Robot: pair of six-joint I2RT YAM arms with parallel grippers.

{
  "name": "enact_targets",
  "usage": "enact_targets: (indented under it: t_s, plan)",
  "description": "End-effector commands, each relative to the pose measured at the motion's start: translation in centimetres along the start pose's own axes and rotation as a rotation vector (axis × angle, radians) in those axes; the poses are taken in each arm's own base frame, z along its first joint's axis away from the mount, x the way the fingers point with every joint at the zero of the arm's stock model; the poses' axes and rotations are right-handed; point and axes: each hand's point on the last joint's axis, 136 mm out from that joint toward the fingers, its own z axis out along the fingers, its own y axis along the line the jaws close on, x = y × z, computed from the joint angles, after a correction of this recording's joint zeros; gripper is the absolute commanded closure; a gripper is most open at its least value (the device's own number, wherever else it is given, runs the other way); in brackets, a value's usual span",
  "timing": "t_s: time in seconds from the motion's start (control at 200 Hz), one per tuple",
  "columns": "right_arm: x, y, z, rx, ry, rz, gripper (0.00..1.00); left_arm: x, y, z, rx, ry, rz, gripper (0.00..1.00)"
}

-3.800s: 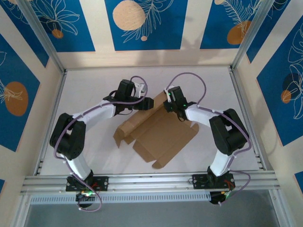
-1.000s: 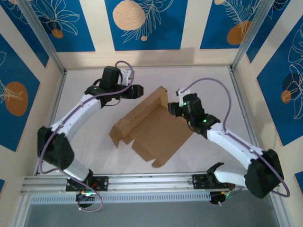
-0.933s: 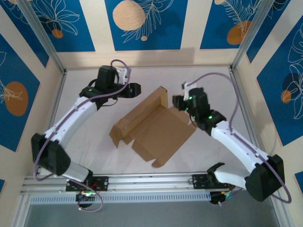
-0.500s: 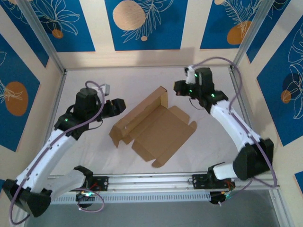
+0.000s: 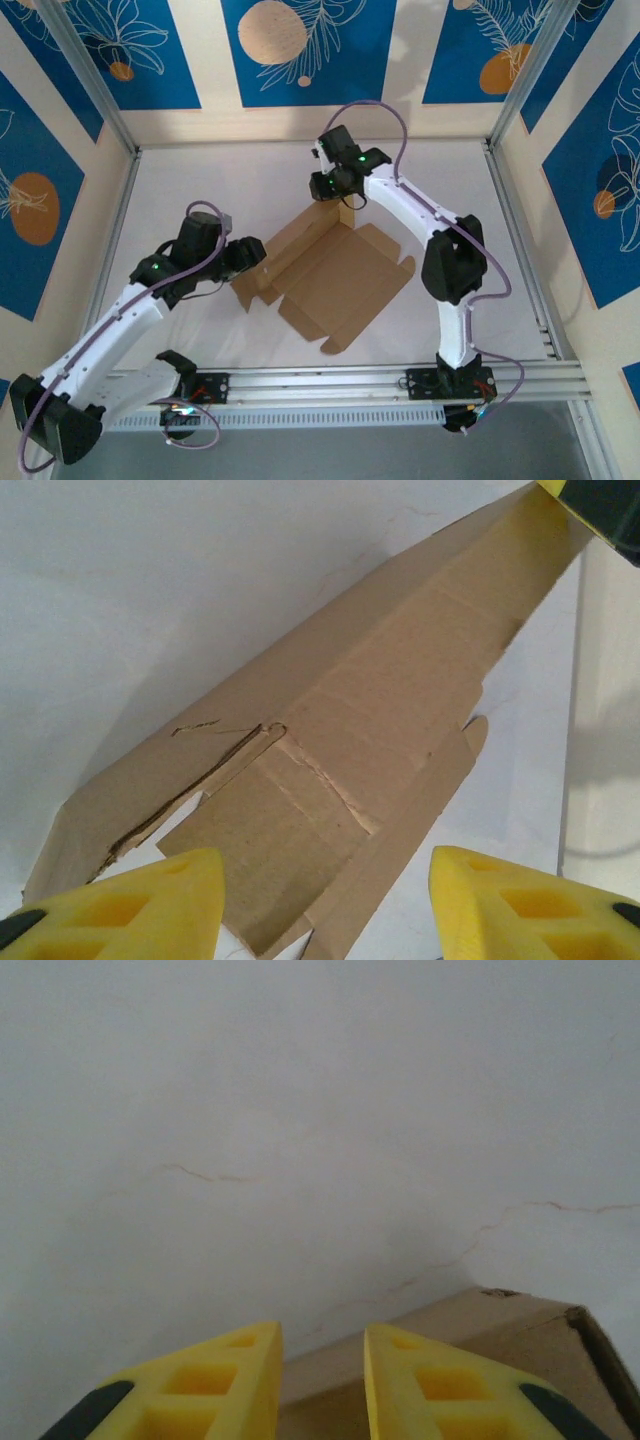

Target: Fold the paper box

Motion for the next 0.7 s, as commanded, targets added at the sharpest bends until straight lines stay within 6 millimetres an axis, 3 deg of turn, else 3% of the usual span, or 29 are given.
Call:
enact_targets:
  t_s: [0.0,0.33,0.695]
  plan:
    - [1.4,-0.7,-0.7,0.089,0.059,-0.032,0.70,0.1,-0.6,0.8,0.036,0.009,-0.064,0.44]
    - [2.9,-0.4,0.6,0.072,0.103,0.029,0.66,-0.8,-0.6,2.6,0.045,-0.027,-0.142,0.41]
    - [5.0,-0.9,-0.1,0.081,0.131,0.100,0.63,-2.7,-2.0,4.7,0.088,-0.075,-0.176,0.45]
